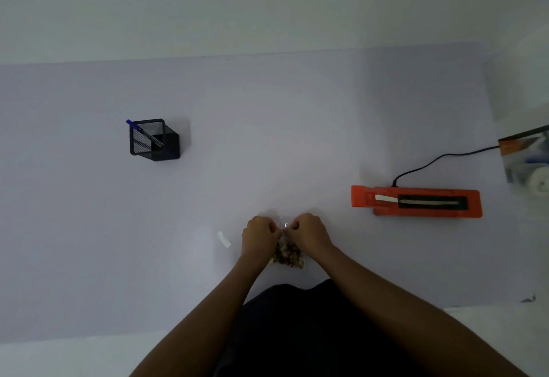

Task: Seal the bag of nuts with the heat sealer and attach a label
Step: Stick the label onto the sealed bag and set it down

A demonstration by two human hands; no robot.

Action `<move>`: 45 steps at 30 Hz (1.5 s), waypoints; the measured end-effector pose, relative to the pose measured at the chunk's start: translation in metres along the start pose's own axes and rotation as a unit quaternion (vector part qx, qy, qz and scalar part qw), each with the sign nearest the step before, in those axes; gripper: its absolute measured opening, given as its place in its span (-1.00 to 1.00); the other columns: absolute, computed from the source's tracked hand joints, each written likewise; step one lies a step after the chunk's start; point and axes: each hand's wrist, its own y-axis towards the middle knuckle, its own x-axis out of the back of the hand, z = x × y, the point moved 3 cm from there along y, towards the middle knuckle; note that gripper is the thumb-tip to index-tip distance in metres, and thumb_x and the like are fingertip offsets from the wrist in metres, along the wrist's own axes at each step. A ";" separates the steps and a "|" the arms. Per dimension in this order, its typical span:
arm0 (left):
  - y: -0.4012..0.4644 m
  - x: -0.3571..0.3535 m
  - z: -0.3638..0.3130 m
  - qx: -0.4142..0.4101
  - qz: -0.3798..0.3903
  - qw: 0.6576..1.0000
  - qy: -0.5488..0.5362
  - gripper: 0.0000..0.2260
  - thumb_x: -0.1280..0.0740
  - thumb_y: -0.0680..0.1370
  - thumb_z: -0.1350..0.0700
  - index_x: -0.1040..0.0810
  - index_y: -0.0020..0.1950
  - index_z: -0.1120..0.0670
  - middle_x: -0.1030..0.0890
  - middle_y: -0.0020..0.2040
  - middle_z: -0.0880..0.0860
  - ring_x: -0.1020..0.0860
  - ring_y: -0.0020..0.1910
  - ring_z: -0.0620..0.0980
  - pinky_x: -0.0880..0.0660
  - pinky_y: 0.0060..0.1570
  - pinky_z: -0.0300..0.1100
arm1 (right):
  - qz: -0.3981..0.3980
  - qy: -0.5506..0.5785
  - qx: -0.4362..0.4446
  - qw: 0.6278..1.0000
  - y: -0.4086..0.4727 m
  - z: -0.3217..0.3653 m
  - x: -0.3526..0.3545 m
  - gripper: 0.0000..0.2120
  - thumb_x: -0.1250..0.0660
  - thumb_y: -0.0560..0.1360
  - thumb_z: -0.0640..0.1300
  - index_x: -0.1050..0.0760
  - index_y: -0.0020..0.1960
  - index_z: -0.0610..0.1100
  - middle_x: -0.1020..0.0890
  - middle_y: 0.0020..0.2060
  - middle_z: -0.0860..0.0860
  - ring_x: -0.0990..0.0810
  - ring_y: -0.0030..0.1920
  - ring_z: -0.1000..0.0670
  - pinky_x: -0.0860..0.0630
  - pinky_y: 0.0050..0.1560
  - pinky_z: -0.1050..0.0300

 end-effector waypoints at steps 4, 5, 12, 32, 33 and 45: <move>-0.002 0.000 0.003 0.018 -0.021 1.000 -0.002 -0.78 -0.41 0.42 0.11 -0.46 -0.39 0.08 -0.56 -0.30 0.03 -0.54 -0.34 0.00 -0.49 -0.30 -0.13 | -0.005 -0.015 -0.029 0.999 0.001 0.002 0.000 -0.60 -0.49 0.41 0.05 -0.43 -0.47 -0.11 -0.49 -0.54 0.01 -0.49 -0.50 0.00 -0.38 -0.46 0.16; -0.002 0.002 0.005 0.024 -0.023 0.999 0.001 -0.77 -0.43 0.42 0.08 -0.45 -0.38 0.05 -0.56 -0.30 0.01 -0.54 -0.33 -0.01 -0.49 -0.29 -0.13 | -0.010 -0.017 -0.037 0.999 0.001 0.003 0.002 -0.58 -0.52 0.38 0.08 -0.42 -0.45 -0.11 -0.48 -0.54 0.01 -0.47 -0.50 0.00 -0.34 -0.49 0.19; 0.005 0.014 0.011 0.054 -0.017 0.997 0.057 -0.65 -0.49 0.40 -0.15 -0.41 -0.36 0.00 -0.56 -0.34 -0.06 -0.56 -0.32 -0.01 -0.44 -0.29 -0.16 | -0.011 -0.038 -0.045 0.998 0.005 -0.009 0.015 -0.48 -0.60 0.32 0.13 -0.32 -0.44 -0.08 -0.40 -0.52 0.04 -0.37 -0.52 0.05 -0.23 -0.51 0.20; 0.000 0.007 0.002 0.027 -0.065 0.987 0.146 -0.48 -0.40 0.34 -0.40 -0.54 -0.13 0.06 -0.63 -0.17 0.00 -0.61 -0.21 0.02 -0.54 -0.19 -0.09 | 0.005 -0.021 -0.070 0.997 0.007 -0.010 0.015 -0.51 -0.58 0.19 0.24 -0.52 -0.30 -0.15 -0.59 -0.40 -0.03 -0.59 -0.38 -0.04 -0.40 -0.41 0.19; 0.000 0.007 0.002 0.027 -0.067 0.987 0.141 -0.48 -0.41 0.33 -0.40 -0.54 -0.13 0.06 -0.63 -0.17 0.01 -0.61 -0.21 0.02 -0.54 -0.19 -0.09 | 0.004 -0.029 -0.069 0.997 0.007 -0.009 0.014 -0.47 -0.58 0.18 0.28 -0.55 -0.23 -0.17 -0.62 -0.34 -0.05 -0.63 -0.32 -0.06 -0.42 -0.41 0.19; 0.001 0.005 0.007 0.017 -0.069 0.990 0.118 -0.51 -0.44 0.33 -0.37 -0.51 -0.18 0.05 -0.62 -0.22 0.00 -0.61 -0.23 0.04 -0.55 -0.21 -0.10 | -0.035 -0.039 -0.088 0.995 0.008 -0.009 0.007 -0.43 -0.65 0.17 0.23 -0.61 -0.12 -0.21 -0.70 -0.21 -0.08 -0.70 -0.20 -0.09 -0.61 -0.27 0.11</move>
